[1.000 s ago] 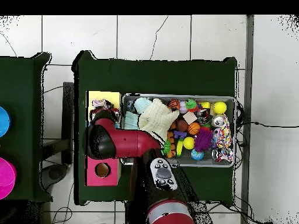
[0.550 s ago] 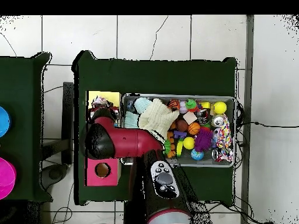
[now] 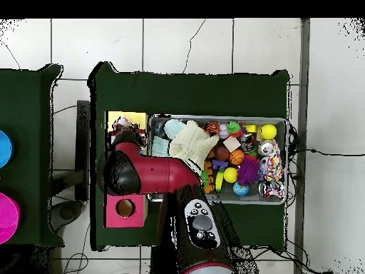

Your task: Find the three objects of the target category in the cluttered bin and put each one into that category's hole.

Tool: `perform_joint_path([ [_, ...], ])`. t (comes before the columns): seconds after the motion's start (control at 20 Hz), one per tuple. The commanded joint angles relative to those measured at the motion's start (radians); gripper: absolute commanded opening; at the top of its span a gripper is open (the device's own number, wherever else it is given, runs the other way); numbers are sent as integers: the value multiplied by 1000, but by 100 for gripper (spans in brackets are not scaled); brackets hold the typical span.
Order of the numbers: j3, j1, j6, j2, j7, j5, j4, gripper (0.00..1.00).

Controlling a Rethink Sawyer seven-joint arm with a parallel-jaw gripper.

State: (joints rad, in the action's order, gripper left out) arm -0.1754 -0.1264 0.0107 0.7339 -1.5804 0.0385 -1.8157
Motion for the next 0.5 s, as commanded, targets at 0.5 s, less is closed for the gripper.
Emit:
perform_joint_path([
  [0.5, 36, 23, 175, 77, -198, 55, -62, 100],
])
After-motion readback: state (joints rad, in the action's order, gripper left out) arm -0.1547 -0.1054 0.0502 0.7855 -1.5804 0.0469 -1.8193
